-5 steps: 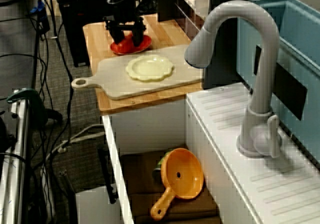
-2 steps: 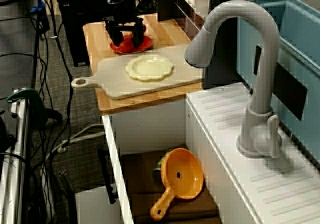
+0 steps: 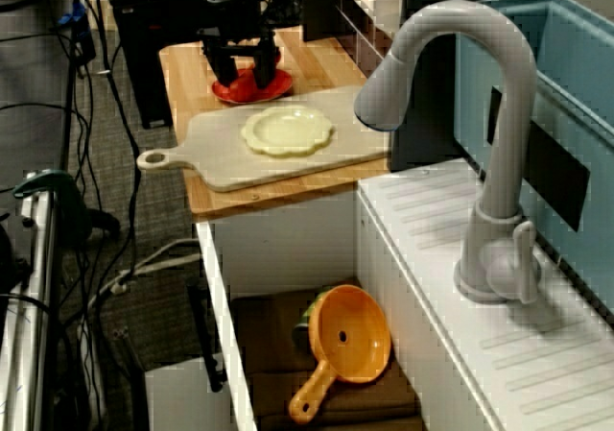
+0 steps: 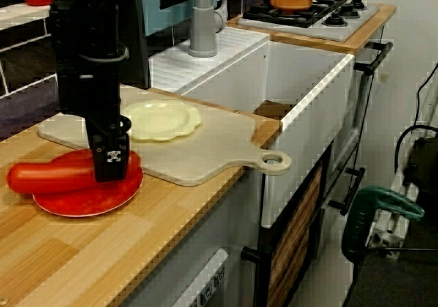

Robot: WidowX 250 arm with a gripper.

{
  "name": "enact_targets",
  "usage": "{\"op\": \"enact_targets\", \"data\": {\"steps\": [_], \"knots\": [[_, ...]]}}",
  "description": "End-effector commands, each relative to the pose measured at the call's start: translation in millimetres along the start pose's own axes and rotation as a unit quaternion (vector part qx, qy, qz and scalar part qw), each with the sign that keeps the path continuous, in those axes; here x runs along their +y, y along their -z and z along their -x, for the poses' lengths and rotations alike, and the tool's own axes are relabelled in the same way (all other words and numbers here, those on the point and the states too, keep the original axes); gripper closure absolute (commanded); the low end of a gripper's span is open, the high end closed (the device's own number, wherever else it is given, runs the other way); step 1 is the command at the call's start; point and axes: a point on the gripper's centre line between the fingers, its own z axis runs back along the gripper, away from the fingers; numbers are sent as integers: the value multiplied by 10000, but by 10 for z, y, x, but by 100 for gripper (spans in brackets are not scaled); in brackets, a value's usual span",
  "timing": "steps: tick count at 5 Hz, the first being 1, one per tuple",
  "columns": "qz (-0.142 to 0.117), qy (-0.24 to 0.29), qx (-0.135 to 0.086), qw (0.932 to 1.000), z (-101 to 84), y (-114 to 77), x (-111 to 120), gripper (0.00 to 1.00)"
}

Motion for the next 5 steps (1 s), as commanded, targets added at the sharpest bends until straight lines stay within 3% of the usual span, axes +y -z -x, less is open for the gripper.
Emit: {"op": "enact_targets", "data": {"steps": [1,4,5], "knots": [[187,179,-237,9994,-47,-401,-45,0],[345,781,-64,9963,243,-580,-61,0],[326,1106,12,9933,425,-579,-73,0]]}}
